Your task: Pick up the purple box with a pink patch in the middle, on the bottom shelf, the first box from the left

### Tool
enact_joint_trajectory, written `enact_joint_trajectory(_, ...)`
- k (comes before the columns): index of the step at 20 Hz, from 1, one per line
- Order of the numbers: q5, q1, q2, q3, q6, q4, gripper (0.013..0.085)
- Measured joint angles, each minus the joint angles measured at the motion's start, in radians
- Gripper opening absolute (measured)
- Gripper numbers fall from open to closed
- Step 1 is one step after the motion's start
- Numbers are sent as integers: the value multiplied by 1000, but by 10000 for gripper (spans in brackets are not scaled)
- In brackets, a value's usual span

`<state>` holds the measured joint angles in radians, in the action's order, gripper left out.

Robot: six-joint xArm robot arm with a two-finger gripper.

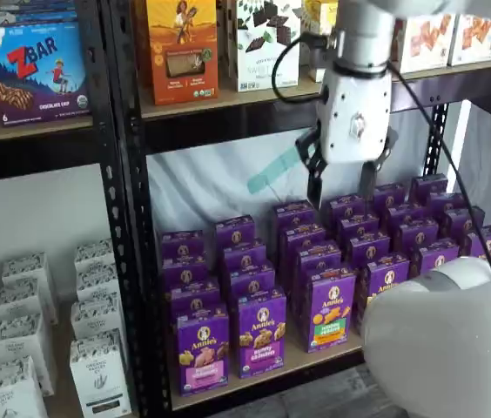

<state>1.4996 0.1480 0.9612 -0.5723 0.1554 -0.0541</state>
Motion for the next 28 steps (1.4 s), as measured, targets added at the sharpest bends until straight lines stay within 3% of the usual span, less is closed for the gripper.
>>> enact_joint_trajectory(4, -124, 15, -30, 92, 12, 14, 850)
enact_joint_trajectory(8, -308, 33, -111, 182, 38, 50, 850)
enact_joint_trajectory(15, -661, 22, -371, 258, 49, 86, 850)
enact_joint_trajectory(22, -937, -14, -691, 234, 20, 91, 850)
enact_joint_trajectory(24, -1005, -20, -792, 209, -2, 73, 850)
enact_joint_trajectory(28, -1125, -24, -958, 160, 38, 122, 850)
